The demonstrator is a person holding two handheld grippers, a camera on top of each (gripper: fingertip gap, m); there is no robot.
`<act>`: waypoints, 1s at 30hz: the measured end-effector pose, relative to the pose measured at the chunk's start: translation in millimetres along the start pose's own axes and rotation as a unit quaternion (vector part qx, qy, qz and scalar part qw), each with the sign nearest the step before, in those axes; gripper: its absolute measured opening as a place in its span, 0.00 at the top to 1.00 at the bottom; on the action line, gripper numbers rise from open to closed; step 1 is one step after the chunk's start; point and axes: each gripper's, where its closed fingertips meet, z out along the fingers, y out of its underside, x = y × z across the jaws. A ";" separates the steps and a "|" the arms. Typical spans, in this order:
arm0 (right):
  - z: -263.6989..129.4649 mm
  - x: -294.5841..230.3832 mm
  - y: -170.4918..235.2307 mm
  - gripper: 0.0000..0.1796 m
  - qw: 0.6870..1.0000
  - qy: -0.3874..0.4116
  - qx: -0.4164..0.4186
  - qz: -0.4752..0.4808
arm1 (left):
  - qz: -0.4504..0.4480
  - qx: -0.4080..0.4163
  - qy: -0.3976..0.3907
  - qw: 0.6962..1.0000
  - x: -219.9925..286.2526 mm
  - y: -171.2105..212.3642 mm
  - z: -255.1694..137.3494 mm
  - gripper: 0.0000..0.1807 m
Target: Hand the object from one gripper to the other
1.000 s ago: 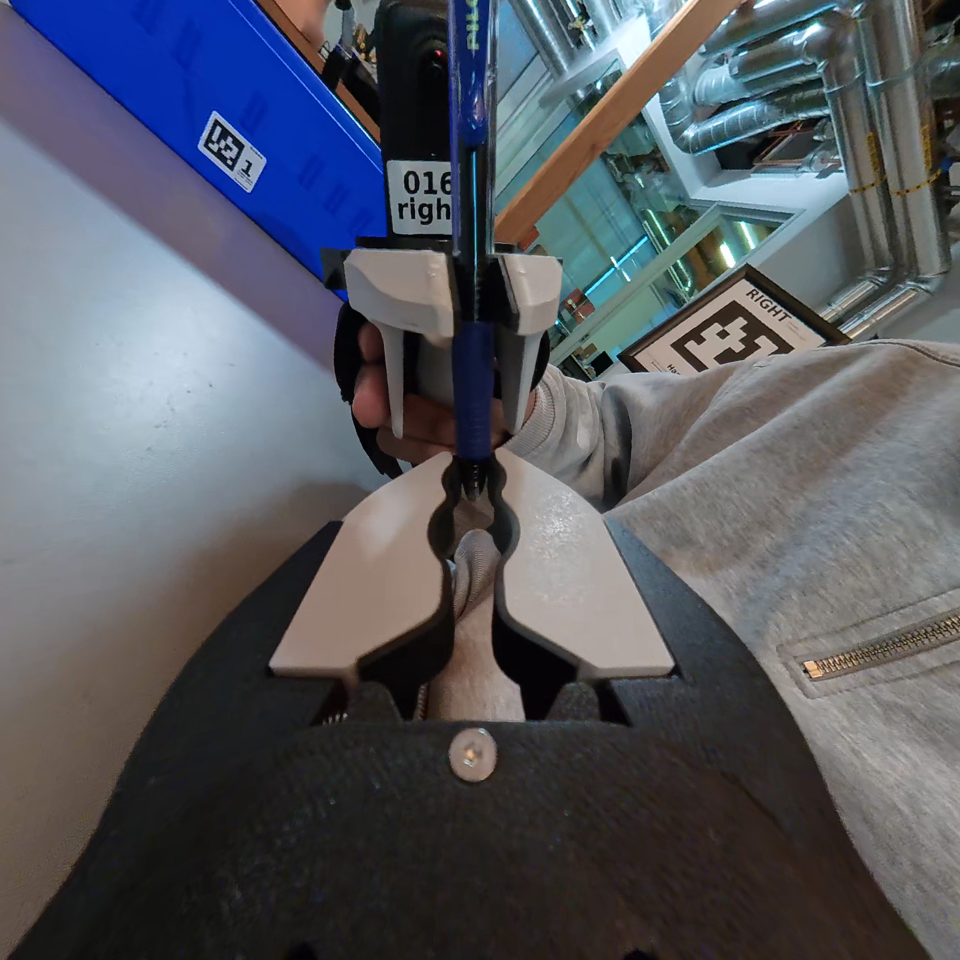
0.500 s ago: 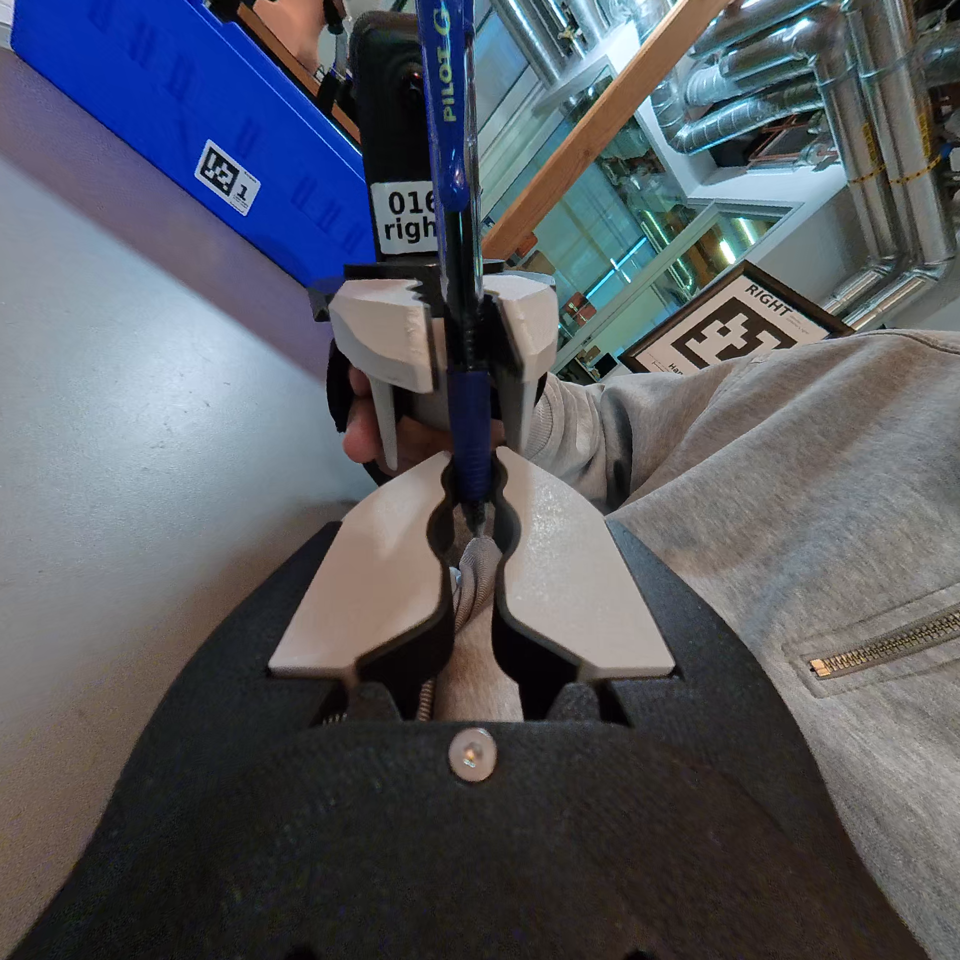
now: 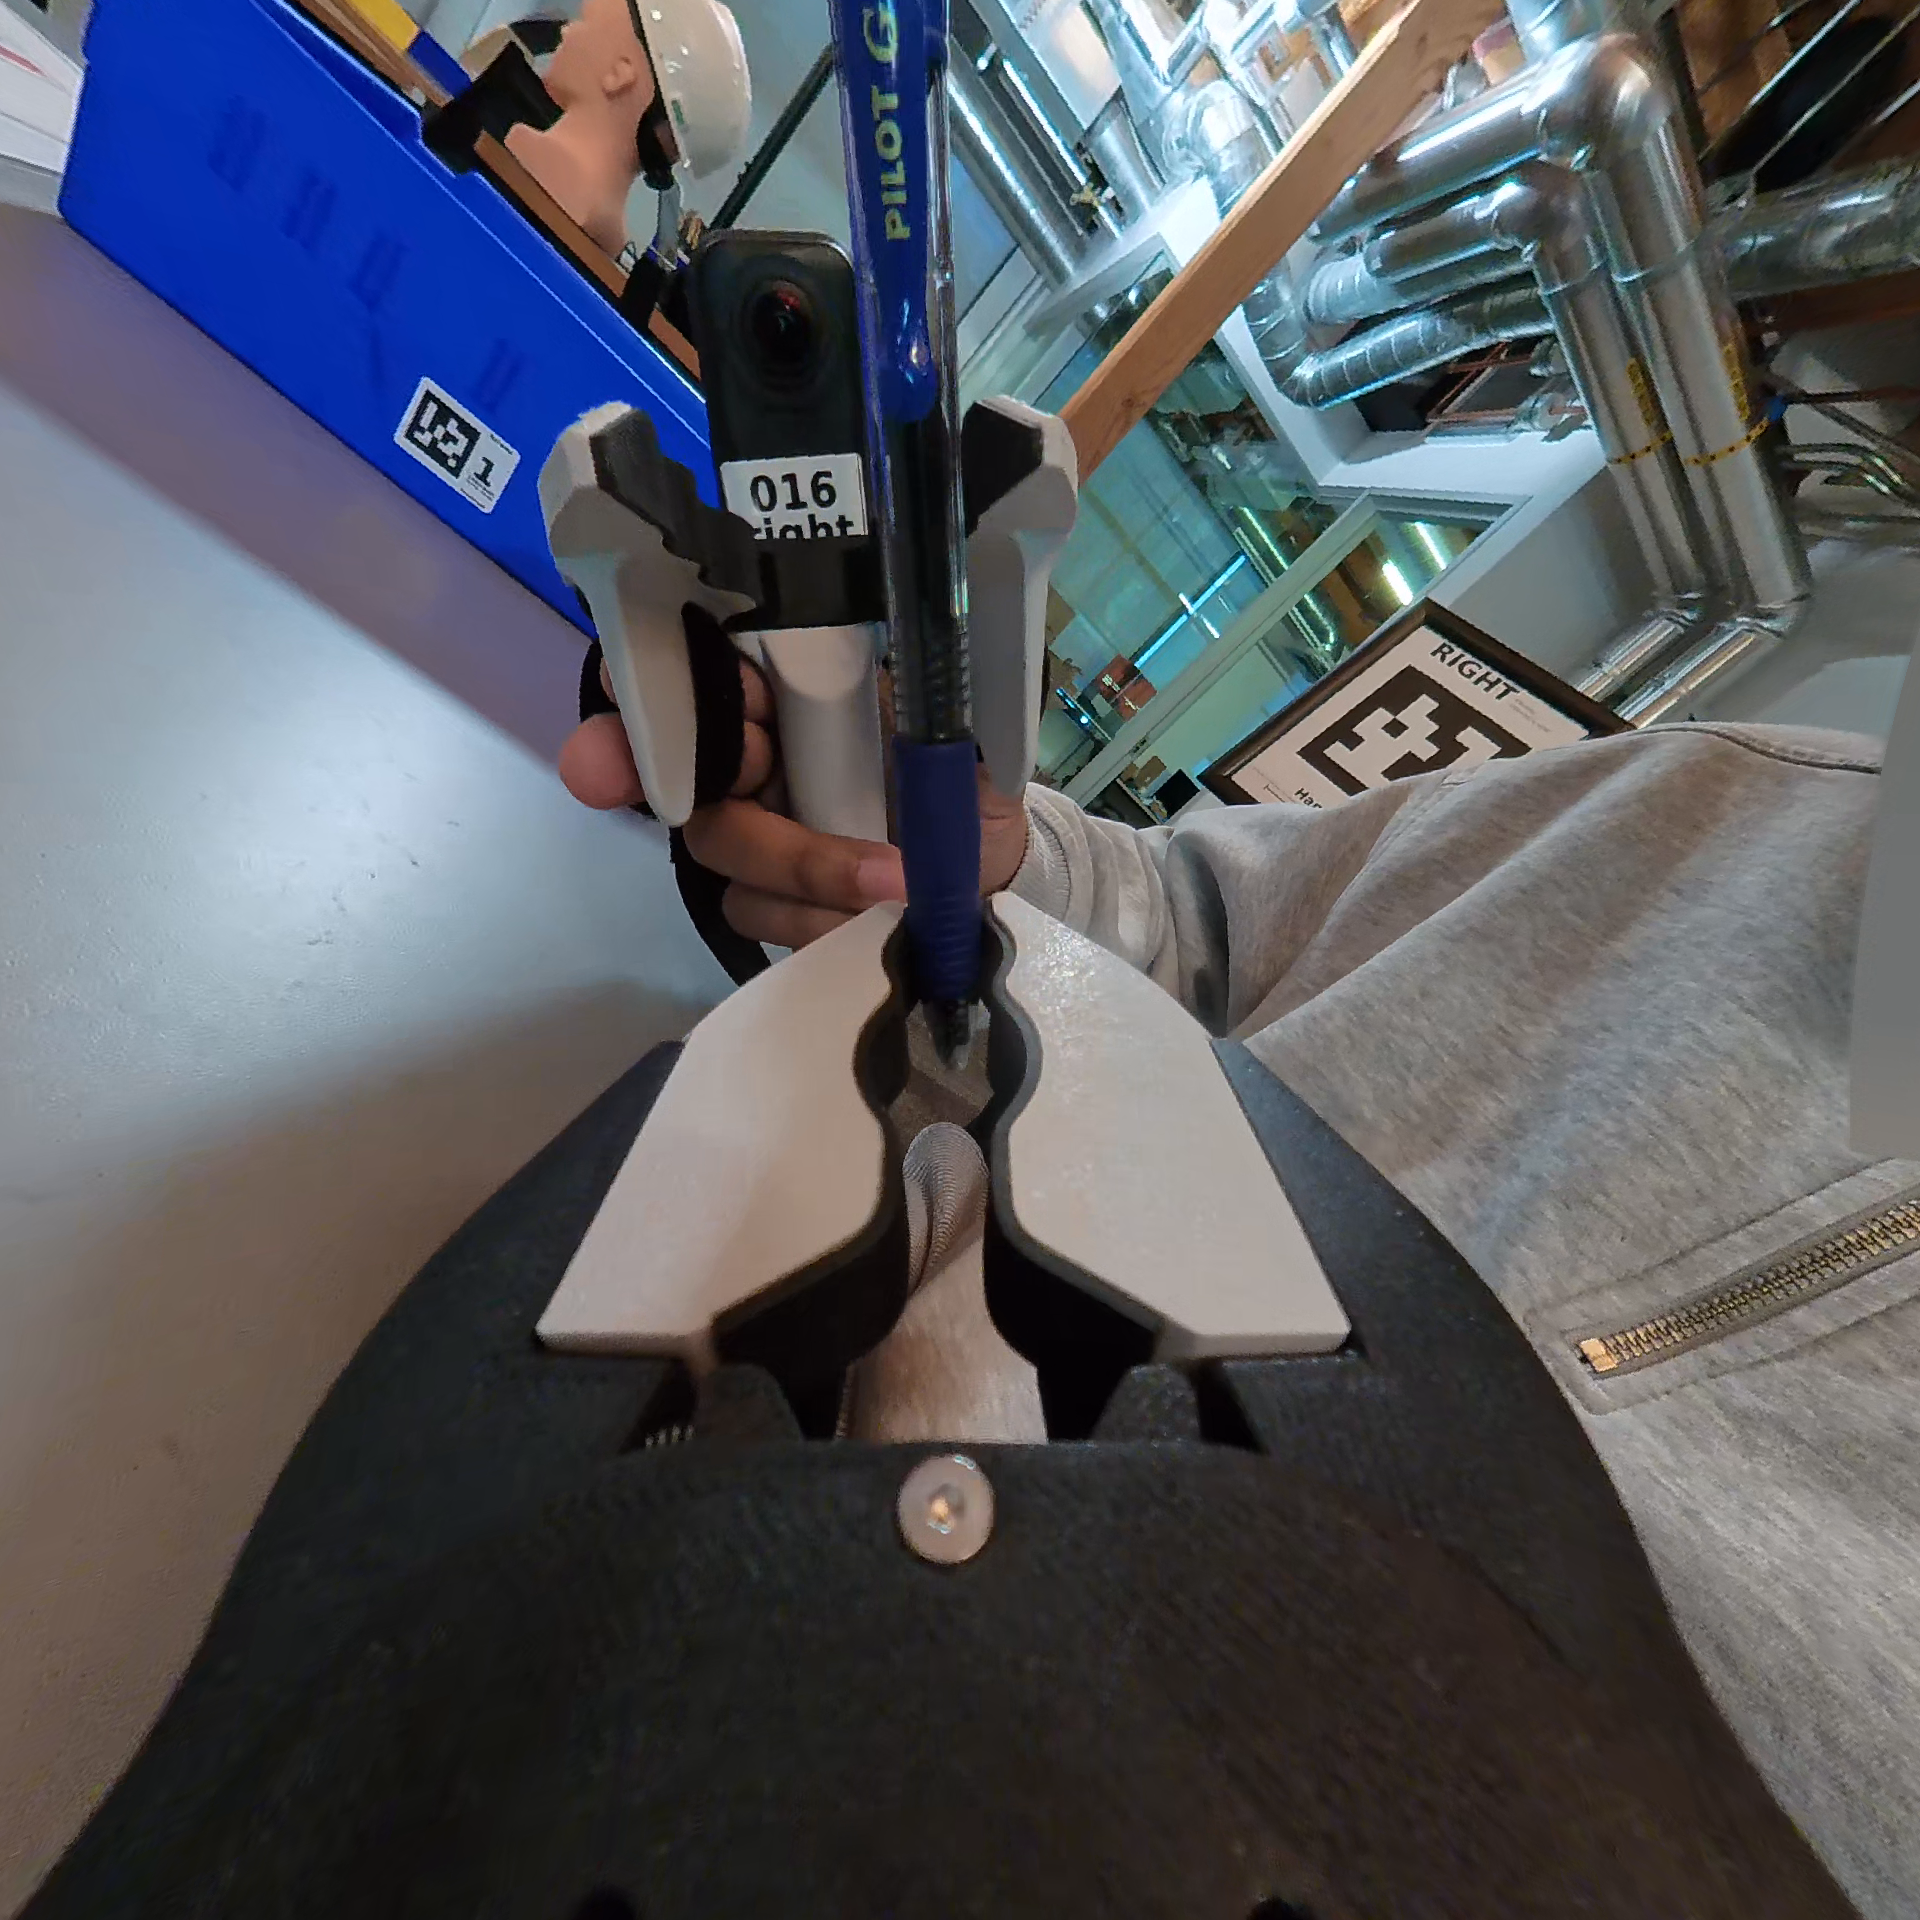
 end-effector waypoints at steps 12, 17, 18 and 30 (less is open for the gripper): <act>-11.8 -0.1 -20.2 0.73 0.999 0.014 0.029 -0.035 | -0.015 -0.069 0.009 0.997 2.2 25.7 11.6 0.95; -8.1 -4.1 -11.4 0.80 0.999 0.001 0.001 -0.035 | -0.020 -0.089 0.008 0.996 1.7 33.6 14.2 0.95; -7.0 -5.5 -9.0 0.81 0.999 -0.001 -0.006 -0.037 | -0.022 -0.091 0.008 0.996 1.2 34.0 14.2 0.95; -4.4 -7.9 -2.3 0.93 0.998 0.001 -0.031 -0.051 | -0.045 -0.101 0.011 0.994 -0.1 38.2 15.1 0.90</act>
